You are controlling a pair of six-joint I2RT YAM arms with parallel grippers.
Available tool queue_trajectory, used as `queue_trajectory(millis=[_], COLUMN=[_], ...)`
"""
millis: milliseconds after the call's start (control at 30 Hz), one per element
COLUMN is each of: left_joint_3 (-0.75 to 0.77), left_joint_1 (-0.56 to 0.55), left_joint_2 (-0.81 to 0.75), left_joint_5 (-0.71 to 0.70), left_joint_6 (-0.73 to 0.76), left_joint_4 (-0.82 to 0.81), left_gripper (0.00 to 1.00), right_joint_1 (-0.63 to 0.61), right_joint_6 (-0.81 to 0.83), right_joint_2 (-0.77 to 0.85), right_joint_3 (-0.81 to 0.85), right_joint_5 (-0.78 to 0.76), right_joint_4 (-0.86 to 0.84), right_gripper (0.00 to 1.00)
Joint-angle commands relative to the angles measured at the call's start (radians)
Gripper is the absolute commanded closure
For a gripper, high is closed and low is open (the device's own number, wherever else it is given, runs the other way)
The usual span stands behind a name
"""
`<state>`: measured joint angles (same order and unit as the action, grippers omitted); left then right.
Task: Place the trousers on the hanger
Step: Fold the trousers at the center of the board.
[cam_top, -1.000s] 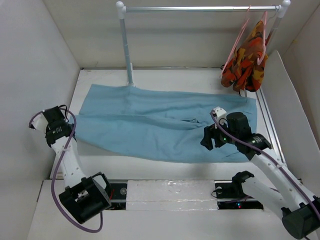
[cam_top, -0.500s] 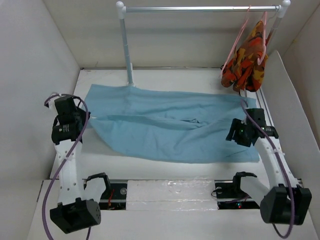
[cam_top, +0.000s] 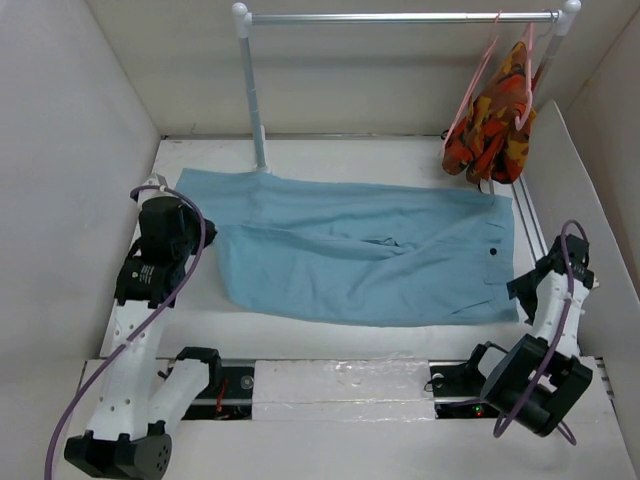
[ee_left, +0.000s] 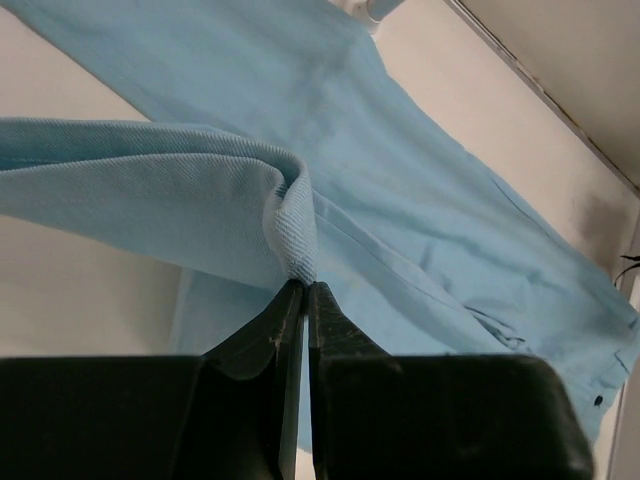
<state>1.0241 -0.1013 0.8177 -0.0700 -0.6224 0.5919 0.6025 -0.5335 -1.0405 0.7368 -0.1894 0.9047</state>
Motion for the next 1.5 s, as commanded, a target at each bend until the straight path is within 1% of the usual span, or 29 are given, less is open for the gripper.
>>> queue_trajectory(millis=[0,100,200,333,433,533,567,600,633,667,700,767,800,833,867,900,967,1000,1067,1100,1167,1200,1233,1300,1367,1433,1467], left_joint_3=[0.04,0.073,0.108,0.126,0.134,0.136,0.111,0.111,0.102,0.091,0.071,0.059,0.06,0.067,0.071,0.088,0.1,0.112,0.136,0.158,0.189,0.214,0.231,0.261,0.283,0.323,0.333], left_joint_1=[-0.029,-0.052,-0.061,-0.061,-0.061,-0.061,-0.061,-0.061,-0.032,-0.017,-0.017,-0.017,-0.017,-0.017,-0.017,-0.017,-0.017,-0.017,-0.017,-0.017,0.018,0.062,0.093,0.132,0.141,0.141,0.173], left_joint_2=[0.0,0.012,0.038,0.061,0.077,0.092,0.103,0.103,0.107,0.118,0.12,0.145,0.161,0.176,0.208,0.227,0.262,0.277,0.331,0.351,0.406,0.423,0.458,0.494,0.564,0.636,0.652], left_joint_5=[-0.057,-0.105,-0.215,-0.252,-0.324,-0.376,-0.399,-0.399,-0.396,-0.392,-0.398,-0.48,-0.517,-0.568,-0.592,-0.611,-0.657,-0.678,-0.715,-0.721,-0.696,-0.68,-0.628,-0.59,-0.609,-0.643,-0.634], left_joint_6=[0.036,0.046,0.055,0.059,0.067,0.069,0.069,0.069,0.069,0.067,0.067,0.064,0.061,0.061,0.061,0.056,0.056,0.061,0.05,0.046,0.024,0.023,0.009,0.003,-0.002,-0.008,-0.016], left_joint_4=[-0.015,0.0,0.026,0.013,0.005,-0.007,-0.033,-0.033,-0.041,-0.056,-0.064,-0.078,-0.079,-0.081,-0.086,-0.084,-0.096,-0.102,-0.101,-0.103,-0.09,-0.09,-0.08,-0.06,-0.038,-0.024,-0.014], left_gripper=[1.0,1.0,1.0,1.0,1.0,1.0,1.0,1.0,1.0,1.0,1.0,1.0,1.0,1.0,1.0,1.0,1.0,1.0,1.0,1.0,1.0,1.0,1.0,1.0,1.0,1.0,1.0], right_joint_1=[0.019,0.019,0.019,0.019,0.019,0.005,-0.016,-0.017,-0.017,-0.017,-0.041,-0.076,-0.111,-0.112,-0.112,-0.112,-0.112,-0.112,-0.112,-0.112,-0.121,-0.121,-0.13,-0.13,-0.13,-0.13,-0.13], right_joint_6=[-0.103,-0.115,-0.14,-0.154,-0.14,-0.105,-0.096,-0.095,-0.083,-0.062,-0.048,0.031,0.055,0.082,0.145,0.17,0.24,0.265,0.296,0.294,0.294,0.297,0.305,0.342,0.368,0.379,0.382], right_joint_2=[-0.027,-0.082,-0.105,-0.157,-0.233,-0.312,-0.337,-0.337,-0.332,-0.331,-0.326,-0.316,-0.3,-0.291,-0.28,-0.258,-0.231,-0.222,-0.21,-0.214,-0.243,-0.257,-0.271,-0.3,-0.326,-0.39,-0.417], right_joint_3=[-0.005,-0.017,-0.023,-0.046,-0.053,-0.022,-0.001,-0.001,-0.001,0.003,0.007,0.063,0.087,0.113,0.165,0.191,0.248,0.3,0.346,0.386,0.42,0.44,0.478,0.512,0.57,0.617,0.677], right_joint_5=[-0.064,-0.065,-0.056,-0.028,-0.025,-0.041,-0.051,-0.051,-0.042,-0.032,-0.027,-0.044,-0.098,-0.12,-0.134,-0.145,-0.153,-0.145,-0.137,-0.112,-0.096,-0.094,-0.09,-0.053,-0.03,0.01,0.025], right_joint_4=[0.043,0.017,0.008,-0.062,-0.124,-0.144,-0.141,-0.141,-0.162,-0.17,-0.177,-0.164,-0.15,-0.114,-0.101,-0.092,-0.063,-0.064,-0.081,-0.084,-0.089,-0.075,-0.075,-0.09,-0.121,-0.144,-0.141], right_gripper=[0.32,0.32,0.33,0.34,0.37,0.42,0.6,0.6,0.67,0.81,0.87,0.98,0.99,1.0,1.0,1.0,1.0,1.0,1.0,1.0,1.0,1.0,1.0,1.0,1.0,1.0,1.0])
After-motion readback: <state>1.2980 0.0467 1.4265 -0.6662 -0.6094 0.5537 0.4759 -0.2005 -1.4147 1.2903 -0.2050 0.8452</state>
